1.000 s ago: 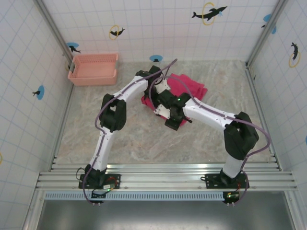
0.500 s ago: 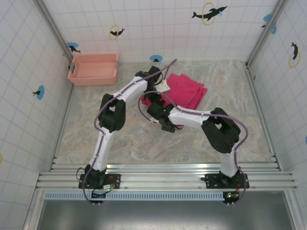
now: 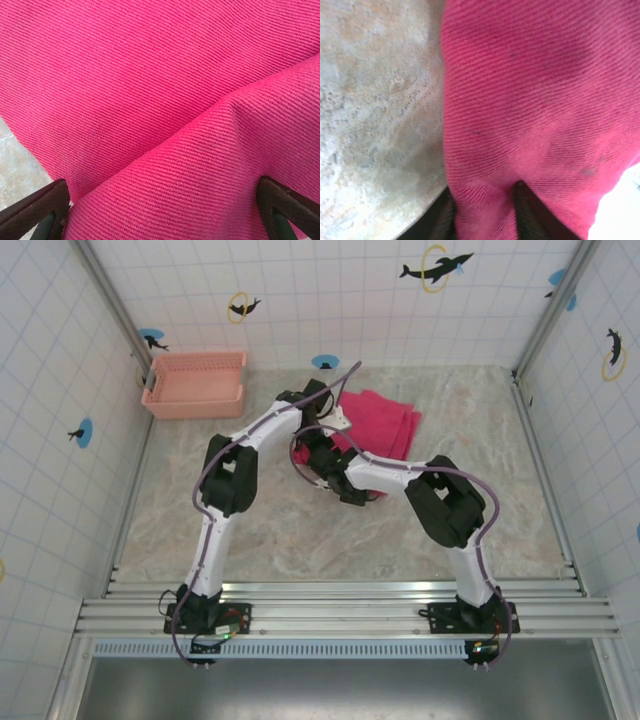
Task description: Roll up the long pants
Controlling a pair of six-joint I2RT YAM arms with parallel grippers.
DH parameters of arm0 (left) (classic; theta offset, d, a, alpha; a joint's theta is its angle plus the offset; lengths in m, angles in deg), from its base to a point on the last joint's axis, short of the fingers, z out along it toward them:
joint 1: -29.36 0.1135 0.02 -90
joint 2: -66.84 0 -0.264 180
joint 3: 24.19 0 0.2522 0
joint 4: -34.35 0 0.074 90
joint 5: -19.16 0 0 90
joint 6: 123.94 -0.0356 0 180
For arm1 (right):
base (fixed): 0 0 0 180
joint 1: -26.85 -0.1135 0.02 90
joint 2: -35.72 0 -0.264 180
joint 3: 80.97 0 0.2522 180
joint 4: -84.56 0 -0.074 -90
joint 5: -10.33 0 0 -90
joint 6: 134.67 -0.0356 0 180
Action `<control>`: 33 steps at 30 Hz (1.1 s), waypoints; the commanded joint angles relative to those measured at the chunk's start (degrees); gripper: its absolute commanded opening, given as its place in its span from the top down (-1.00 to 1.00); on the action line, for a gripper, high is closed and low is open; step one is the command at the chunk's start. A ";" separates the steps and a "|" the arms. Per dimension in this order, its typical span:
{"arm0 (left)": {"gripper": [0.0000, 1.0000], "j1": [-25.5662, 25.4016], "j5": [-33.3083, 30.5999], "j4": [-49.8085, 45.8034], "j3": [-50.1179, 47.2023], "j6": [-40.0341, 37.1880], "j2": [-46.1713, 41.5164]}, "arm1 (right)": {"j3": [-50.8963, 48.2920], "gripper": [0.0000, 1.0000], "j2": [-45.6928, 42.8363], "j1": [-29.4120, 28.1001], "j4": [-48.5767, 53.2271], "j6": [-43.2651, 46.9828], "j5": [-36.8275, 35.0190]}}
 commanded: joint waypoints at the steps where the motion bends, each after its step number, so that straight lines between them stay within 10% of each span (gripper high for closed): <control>1: -0.95 0.45 -2.34 -6.71 -3.68 -1.23 1.66 | 1.53 0.60 2.27 3.41 -0.56 1.60 5.63; 7: -0.95 1.69 -1.19 -6.69 -4.58 -1.41 -0.15 | 0.59 0.97 -2.77 3.54 1.97 5.26 18.23; 24: -0.95 5.18 -6.11 -14.47 -6.20 -1.52 -16.20 | 6.74 0.95 -9.91 14.90 24.46 -3.57 80.02; 33: -0.95 4.21 -5.48 -17.23 -5.67 -0.95 -15.36 | -0.94 0.93 -7.23 25.24 15.80 -15.45 86.52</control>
